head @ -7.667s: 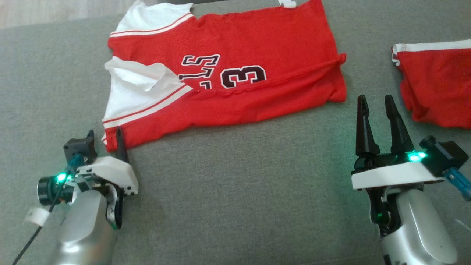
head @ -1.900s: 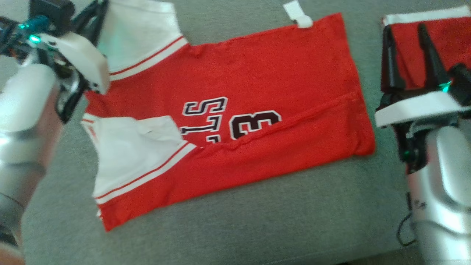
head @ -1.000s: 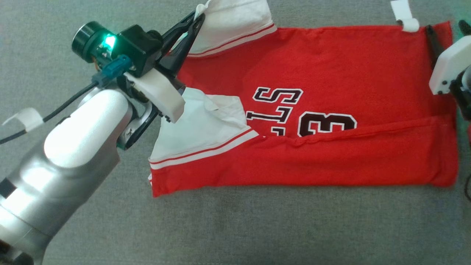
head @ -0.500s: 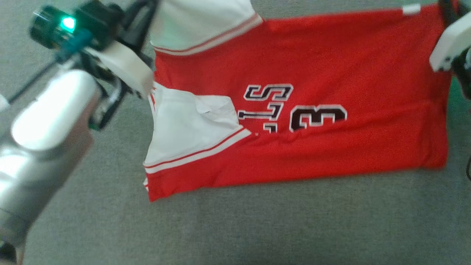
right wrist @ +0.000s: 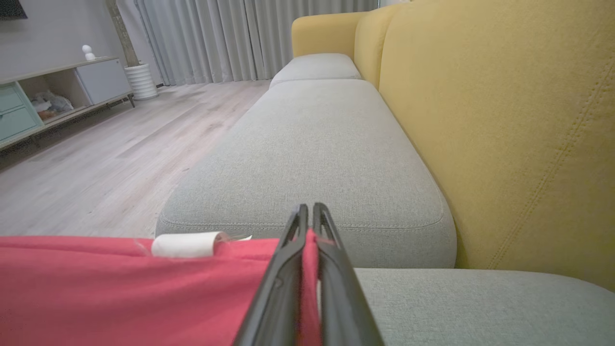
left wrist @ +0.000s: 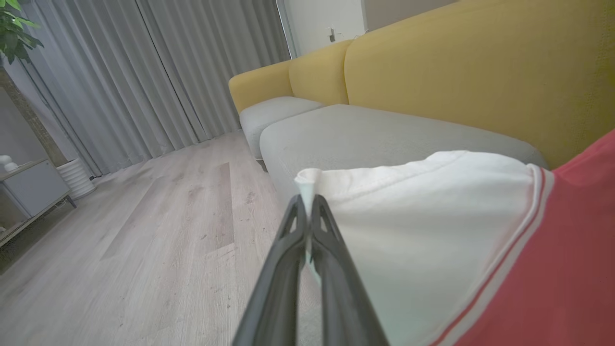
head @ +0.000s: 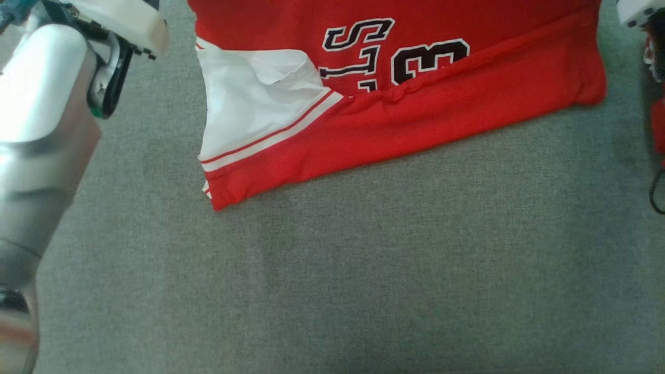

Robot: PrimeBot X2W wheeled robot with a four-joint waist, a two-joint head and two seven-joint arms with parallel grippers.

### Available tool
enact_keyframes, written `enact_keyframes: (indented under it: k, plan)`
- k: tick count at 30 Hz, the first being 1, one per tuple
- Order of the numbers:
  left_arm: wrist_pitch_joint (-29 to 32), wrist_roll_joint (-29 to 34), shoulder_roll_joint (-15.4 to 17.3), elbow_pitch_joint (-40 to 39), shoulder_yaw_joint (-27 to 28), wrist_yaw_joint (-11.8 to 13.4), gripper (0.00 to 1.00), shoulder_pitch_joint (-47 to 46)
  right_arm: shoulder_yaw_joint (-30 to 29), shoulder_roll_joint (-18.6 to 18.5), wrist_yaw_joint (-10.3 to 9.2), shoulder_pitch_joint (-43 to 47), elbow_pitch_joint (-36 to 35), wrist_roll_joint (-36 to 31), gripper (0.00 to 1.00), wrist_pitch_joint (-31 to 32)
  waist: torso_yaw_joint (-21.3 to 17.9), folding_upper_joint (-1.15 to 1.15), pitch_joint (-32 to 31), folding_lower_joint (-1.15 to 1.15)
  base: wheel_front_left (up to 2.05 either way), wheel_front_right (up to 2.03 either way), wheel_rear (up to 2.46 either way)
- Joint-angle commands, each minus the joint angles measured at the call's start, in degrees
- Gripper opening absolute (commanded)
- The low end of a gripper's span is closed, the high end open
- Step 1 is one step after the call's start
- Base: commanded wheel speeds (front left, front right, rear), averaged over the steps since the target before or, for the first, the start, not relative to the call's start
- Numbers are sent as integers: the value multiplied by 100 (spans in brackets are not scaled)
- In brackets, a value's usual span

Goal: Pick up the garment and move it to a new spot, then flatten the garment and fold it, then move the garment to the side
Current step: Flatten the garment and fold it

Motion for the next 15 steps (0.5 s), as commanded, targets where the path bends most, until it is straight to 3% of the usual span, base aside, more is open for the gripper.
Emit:
enact_keyframes:
  k: [1,10,15]
  plan:
    - [-83,38,188,21,235,-30,0,-263,57,19,-4,-115,-109,62,0,-75,13,0,-16,0,0,0,0]
    - [-242,66,-16,393,-87,-487,0,93,627,-169,-4,287,42,596,0,97,232,0,-234,0,0,0,0]
    - [52,9,55,202,-383,-736,0,437,1267,-610,-4,704,-74,906,0,470,390,0,-395,0,0,0,0]
